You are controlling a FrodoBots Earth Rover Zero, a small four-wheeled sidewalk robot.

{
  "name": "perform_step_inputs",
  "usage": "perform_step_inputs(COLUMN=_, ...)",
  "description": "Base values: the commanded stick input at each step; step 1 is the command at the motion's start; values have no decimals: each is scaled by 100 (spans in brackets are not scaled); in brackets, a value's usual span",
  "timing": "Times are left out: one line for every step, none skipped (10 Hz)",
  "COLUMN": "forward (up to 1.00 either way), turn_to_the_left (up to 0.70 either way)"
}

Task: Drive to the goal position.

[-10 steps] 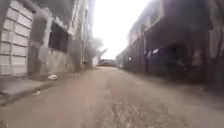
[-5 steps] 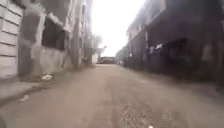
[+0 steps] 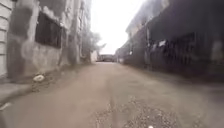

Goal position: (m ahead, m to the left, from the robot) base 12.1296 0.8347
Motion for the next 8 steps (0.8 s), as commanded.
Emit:
perform_step_inputs(forward=70, turn_to_the_left=1)
perform_step_inputs(forward=70, turn_to_the_left=1)
perform_step_inputs(forward=70, turn_to_the_left=1)
perform_step_inputs(forward=70, turn_to_the_left=1)
perform_step_inputs(forward=70, turn_to_the_left=1)
perform_step_inputs(forward=70, turn_to_the_left=1)
perform_step_inputs(forward=70, turn_to_the_left=1)
perform_step_inputs(forward=70, turn_to_the_left=1)
